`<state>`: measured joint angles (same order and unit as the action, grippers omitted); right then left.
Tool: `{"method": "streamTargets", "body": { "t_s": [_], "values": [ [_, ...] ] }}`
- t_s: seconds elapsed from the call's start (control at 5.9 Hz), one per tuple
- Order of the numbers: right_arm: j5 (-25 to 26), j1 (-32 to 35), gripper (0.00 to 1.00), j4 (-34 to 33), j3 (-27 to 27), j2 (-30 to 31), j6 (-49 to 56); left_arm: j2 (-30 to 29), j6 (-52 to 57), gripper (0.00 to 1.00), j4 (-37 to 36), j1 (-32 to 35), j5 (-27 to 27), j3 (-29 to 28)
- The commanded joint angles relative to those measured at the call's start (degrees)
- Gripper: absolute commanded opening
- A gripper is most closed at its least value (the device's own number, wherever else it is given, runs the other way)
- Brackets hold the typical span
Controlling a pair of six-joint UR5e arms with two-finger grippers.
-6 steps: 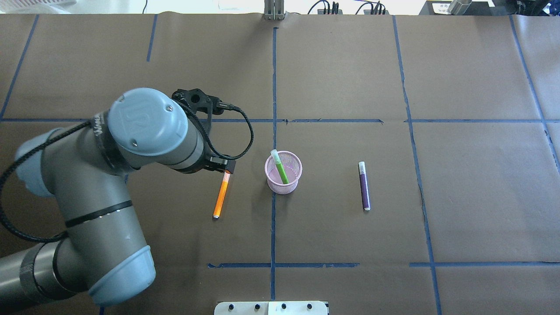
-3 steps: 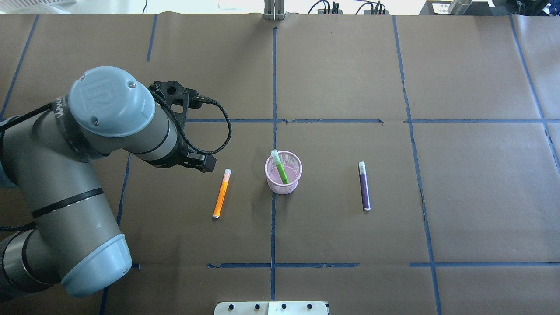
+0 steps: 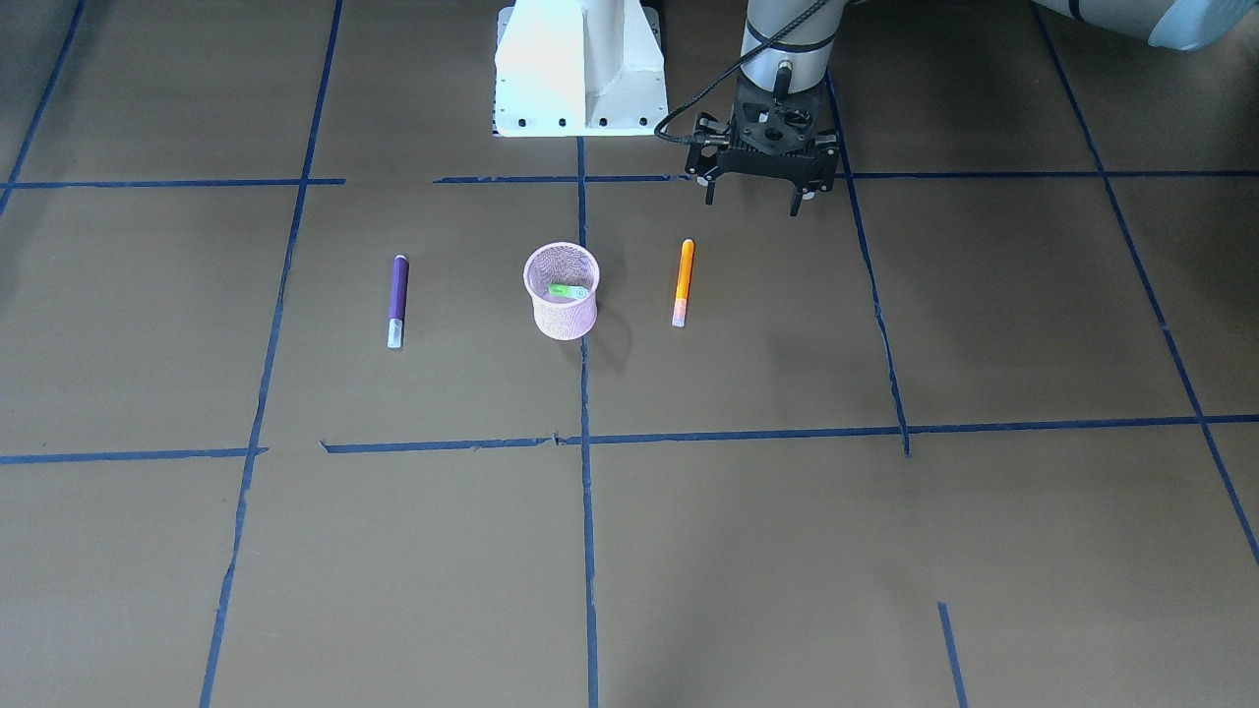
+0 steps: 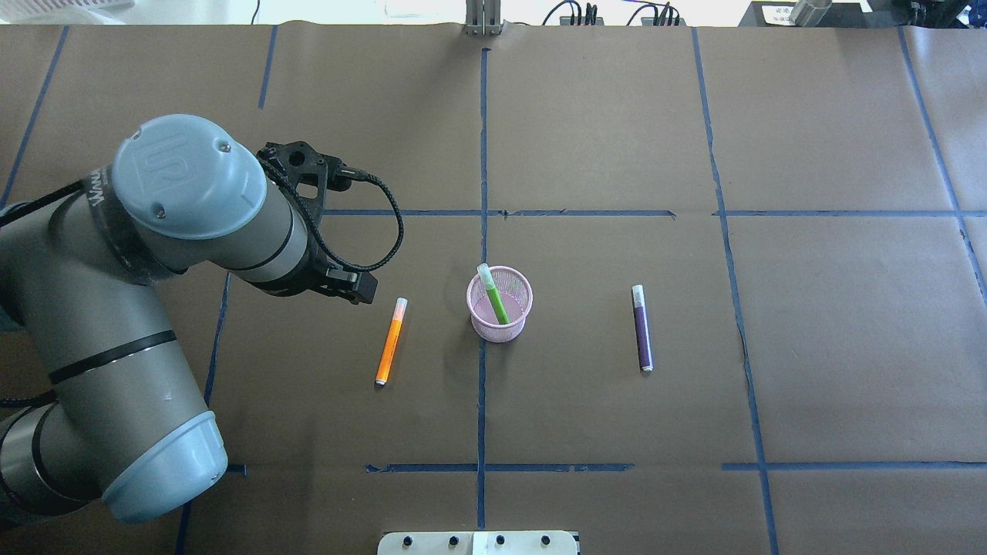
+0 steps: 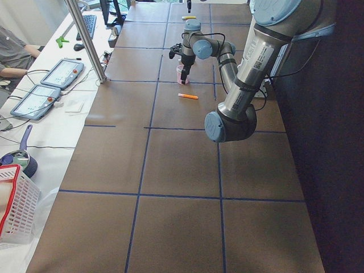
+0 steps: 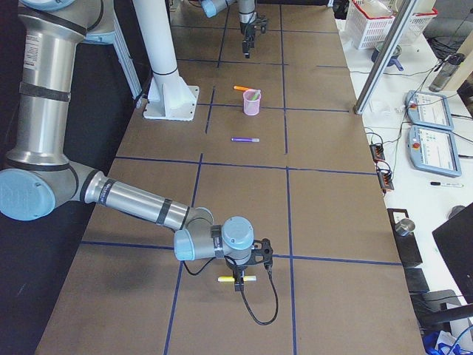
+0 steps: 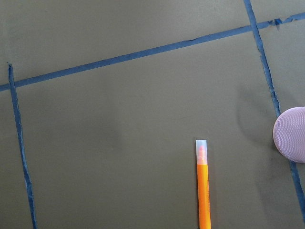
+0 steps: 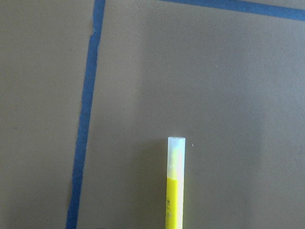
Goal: Collect pens into pen holder
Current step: 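Move the left gripper above the orange marker while the right gripper grasps the yellow highlighter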
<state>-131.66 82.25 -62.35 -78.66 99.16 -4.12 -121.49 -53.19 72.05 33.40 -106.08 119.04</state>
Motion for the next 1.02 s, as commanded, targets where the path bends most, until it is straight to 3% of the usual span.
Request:
{"method": "streamTargets", "body": {
  "t_s": [0.0,0.68,0.85],
  "values": [
    [-0.3,-1.0,0.95,0.2,6.4,-4.4,-0.3,0.0,-0.2,1.00,0.0,0.0,0.0,0.1],
    [0.1,-4.5,0.85,0.4,6.6,-4.4,-0.1,0.0,-0.2,1.00,0.0,0.0,0.1,0.2],
    [0.2,-4.7,0.78,0.4,6.9,-4.4,0.0,0.0,-0.2,1.00,0.0,0.0,0.1,0.2]
  ]
}}
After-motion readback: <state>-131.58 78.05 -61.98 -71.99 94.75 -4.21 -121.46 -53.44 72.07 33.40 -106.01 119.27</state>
